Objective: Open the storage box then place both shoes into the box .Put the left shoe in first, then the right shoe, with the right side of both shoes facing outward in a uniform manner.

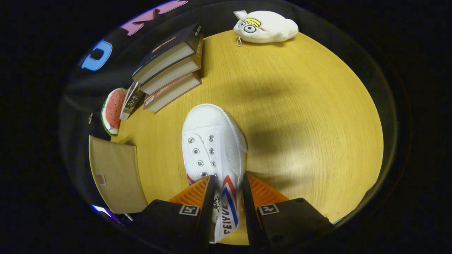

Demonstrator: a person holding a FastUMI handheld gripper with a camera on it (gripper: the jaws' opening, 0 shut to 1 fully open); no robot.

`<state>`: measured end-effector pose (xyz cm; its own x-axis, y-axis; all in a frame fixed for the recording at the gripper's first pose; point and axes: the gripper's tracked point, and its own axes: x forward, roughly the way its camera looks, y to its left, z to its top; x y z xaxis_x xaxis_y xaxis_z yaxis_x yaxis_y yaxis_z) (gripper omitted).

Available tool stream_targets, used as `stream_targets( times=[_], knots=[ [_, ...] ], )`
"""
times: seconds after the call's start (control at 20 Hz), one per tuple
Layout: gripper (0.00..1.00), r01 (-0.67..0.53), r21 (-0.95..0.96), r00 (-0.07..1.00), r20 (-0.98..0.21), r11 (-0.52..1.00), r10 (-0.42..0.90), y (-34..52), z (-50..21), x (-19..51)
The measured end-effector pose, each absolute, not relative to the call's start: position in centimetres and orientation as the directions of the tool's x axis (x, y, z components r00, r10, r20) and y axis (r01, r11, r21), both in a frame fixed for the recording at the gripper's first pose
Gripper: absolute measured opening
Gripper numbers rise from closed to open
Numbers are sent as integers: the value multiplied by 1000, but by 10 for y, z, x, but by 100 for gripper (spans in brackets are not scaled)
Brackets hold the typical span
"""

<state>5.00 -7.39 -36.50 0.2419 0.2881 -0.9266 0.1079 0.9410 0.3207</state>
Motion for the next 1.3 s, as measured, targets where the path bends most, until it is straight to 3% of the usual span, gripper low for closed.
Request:
stream_targets(
  times=[0.05, 0.15, 0.25, 0.3, 0.35, 0.4, 0.5, 0.95, 1.3],
  knots=[
    [46, 102, 323, 233, -927, 941, 293, -68, -383, 48],
    [46, 131, 351, 228, -921, 927, 316, -69, -383, 47],
    [38, 187, 386, 233, -911, 903, 341, -72, -382, 48],
    [24, 202, 407, 234, -903, 891, 360, -71, -384, 49],
    [23, 222, 429, 240, -895, 876, 377, -74, -377, 47],
    [14, 240, 452, 241, -885, 859, 398, -72, -378, 46],
    [9, 305, 496, 249, -865, 813, 435, -68, -377, 42],
    [9, 299, 564, 286, -823, 770, 491, -38, -318, 26],
    [8, 181, 589, 338, -790, 788, 512, 22, -225, 21]
  ],
)
